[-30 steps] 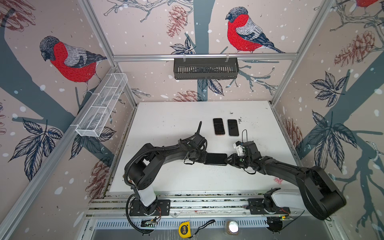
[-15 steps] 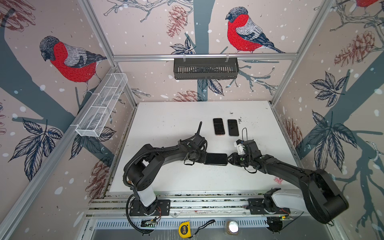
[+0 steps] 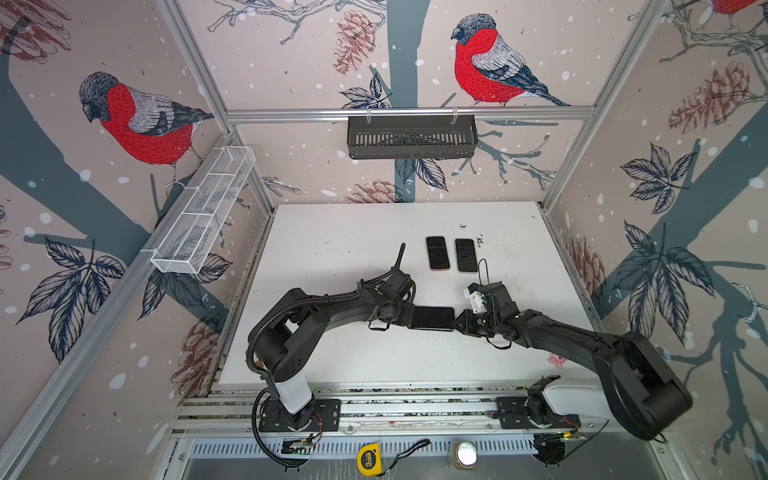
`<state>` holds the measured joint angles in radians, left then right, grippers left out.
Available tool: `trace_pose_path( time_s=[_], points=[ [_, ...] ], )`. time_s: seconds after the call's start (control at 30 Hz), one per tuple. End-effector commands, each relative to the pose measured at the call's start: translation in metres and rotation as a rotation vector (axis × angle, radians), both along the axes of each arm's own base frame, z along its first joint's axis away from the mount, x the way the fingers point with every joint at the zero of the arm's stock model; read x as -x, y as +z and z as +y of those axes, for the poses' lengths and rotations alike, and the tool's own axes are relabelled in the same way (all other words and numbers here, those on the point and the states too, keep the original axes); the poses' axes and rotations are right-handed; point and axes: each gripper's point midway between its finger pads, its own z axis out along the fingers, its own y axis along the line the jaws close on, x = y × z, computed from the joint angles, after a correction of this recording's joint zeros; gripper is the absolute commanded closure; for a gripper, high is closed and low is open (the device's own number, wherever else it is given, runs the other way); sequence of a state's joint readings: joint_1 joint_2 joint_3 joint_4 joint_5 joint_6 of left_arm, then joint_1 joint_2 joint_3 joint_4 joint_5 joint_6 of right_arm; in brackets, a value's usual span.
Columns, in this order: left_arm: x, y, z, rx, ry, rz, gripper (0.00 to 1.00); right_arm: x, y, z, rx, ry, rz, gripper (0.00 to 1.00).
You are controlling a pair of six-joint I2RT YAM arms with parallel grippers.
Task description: Put the phone into the phone case
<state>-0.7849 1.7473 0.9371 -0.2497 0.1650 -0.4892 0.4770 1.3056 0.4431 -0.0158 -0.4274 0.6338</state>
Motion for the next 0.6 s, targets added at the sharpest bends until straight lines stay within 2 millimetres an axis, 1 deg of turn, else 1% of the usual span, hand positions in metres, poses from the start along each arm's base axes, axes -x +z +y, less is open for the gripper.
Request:
trace_pose_path(
  time_s=[0.0,0.17,0.4,0.57],
  points=[
    [0.0234,-0.0247,0.0278,-0.138,-0.012,0.086,0.88,-0.0033,0.0064,0.0065,-0.026,0.007,-0.013,0.84],
    [0.0237,-0.0252,0.0246,-0.130,-0.021,0.089,0.86,-0.0030,0.0049,0.0070,-0.023,0.012,-0.010,0.87],
    [0.0253,-0.0263,0.0226,-0.127,-0.029,0.091,0.84,-0.0031,0.0046,0.0075,-0.025,0.011,-0.008,0.96],
    [0.0259,-0.0265,0.0210,-0.124,-0.029,0.093,0.84,-0.0032,0.0045,0.0075,-0.025,0.010,-0.007,0.98]
  ],
)
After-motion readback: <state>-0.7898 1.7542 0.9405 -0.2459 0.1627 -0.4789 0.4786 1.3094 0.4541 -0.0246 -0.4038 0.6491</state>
